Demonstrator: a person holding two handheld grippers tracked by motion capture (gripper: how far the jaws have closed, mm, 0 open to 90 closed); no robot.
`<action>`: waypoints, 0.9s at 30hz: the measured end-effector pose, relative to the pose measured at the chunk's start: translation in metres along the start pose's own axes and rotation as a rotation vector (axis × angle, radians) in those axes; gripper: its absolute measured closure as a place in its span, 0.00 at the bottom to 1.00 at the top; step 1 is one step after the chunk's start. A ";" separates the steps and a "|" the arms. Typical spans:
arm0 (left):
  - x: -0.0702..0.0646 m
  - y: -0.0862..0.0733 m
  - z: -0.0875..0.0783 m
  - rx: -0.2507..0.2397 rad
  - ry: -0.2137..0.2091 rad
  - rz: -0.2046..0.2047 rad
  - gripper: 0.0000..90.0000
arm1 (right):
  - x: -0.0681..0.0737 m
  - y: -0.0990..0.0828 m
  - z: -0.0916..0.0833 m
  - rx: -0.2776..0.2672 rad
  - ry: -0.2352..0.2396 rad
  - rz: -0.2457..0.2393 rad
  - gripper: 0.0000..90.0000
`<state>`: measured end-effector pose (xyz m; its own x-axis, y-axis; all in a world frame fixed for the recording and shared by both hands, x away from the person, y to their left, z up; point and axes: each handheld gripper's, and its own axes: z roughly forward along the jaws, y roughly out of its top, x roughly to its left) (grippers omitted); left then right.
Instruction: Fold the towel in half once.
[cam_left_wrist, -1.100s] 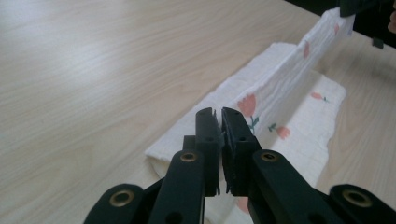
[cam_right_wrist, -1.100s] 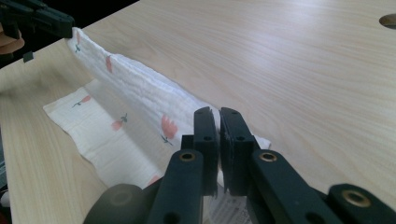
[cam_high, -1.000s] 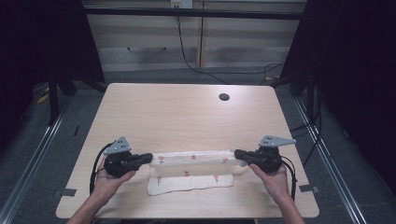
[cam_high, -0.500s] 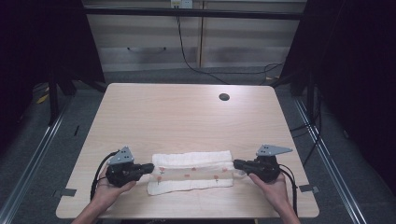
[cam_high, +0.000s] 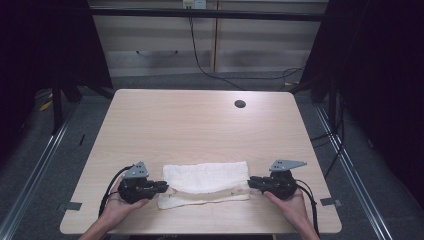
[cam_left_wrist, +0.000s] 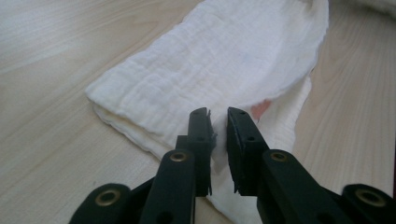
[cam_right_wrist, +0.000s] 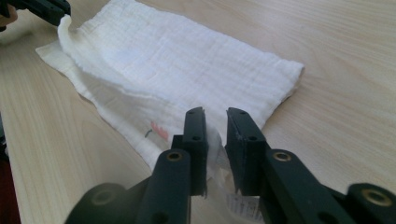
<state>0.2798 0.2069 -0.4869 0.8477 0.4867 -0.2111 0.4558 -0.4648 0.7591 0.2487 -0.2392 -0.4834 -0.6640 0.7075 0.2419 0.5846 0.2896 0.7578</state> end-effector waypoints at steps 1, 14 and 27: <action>0.000 0.000 0.000 -0.002 -0.003 -0.009 0.85 | 0.000 0.000 0.000 -0.002 0.001 0.002 0.83; 0.004 0.005 -0.012 -0.051 0.026 -0.043 0.58 | -0.002 0.006 -0.008 -0.061 -0.004 0.043 0.68; 0.027 0.029 0.018 0.045 0.055 -0.060 0.53 | -0.026 0.029 0.018 -0.003 -0.047 0.044 0.69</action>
<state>0.3203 0.1929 -0.4821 0.8029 0.5537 -0.2207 0.5183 -0.4657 0.7173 0.2917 -0.2378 -0.4785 -0.6145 0.7495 0.2464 0.6114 0.2551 0.7491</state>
